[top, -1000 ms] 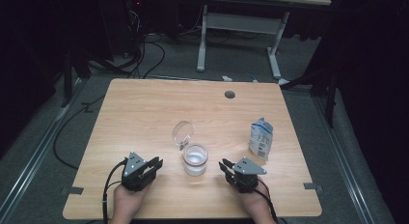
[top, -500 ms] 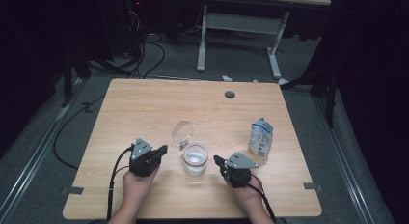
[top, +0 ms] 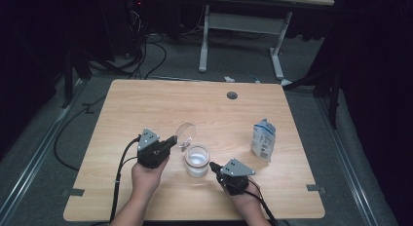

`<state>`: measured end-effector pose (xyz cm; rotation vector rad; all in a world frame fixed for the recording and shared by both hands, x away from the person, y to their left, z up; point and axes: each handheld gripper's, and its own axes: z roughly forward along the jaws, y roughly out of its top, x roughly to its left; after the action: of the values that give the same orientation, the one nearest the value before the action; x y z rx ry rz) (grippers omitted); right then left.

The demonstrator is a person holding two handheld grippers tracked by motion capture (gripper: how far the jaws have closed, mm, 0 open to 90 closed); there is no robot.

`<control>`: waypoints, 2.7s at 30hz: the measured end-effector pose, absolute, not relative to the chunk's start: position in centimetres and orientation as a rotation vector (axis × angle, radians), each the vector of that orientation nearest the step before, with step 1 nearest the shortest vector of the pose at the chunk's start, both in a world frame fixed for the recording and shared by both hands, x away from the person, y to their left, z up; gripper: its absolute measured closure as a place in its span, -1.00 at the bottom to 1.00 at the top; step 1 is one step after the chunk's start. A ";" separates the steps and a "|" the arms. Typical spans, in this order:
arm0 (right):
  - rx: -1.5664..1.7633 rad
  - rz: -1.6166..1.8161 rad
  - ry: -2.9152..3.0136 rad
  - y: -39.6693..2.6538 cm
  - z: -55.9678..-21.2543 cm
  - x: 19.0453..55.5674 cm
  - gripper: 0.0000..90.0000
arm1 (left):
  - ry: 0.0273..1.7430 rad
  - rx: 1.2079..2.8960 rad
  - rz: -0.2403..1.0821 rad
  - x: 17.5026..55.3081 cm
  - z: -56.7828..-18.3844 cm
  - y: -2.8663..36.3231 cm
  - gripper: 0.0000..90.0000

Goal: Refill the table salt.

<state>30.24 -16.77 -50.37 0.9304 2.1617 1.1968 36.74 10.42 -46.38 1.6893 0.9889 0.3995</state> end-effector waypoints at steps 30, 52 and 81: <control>0.943 1.206 2.141 -17.1 -50.3 30.1 1.00 | 1.005 1.780 0.415 35.6 -50.1 9.7 1.00; 0.953 1.205 2.133 -17.5 -50.2 30.0 1.00 | 1.011 1.818 0.414 37.3 -51.2 8.3 1.00; 0.986 1.195 2.121 -18.1 -50.5 30.2 0.99 | 1.060 1.752 0.467 36.0 -51.3 12.2 1.00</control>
<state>30.19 -18.08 -50.53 0.9857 2.1211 1.1949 36.00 12.24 -51.31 1.7517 1.0600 0.4671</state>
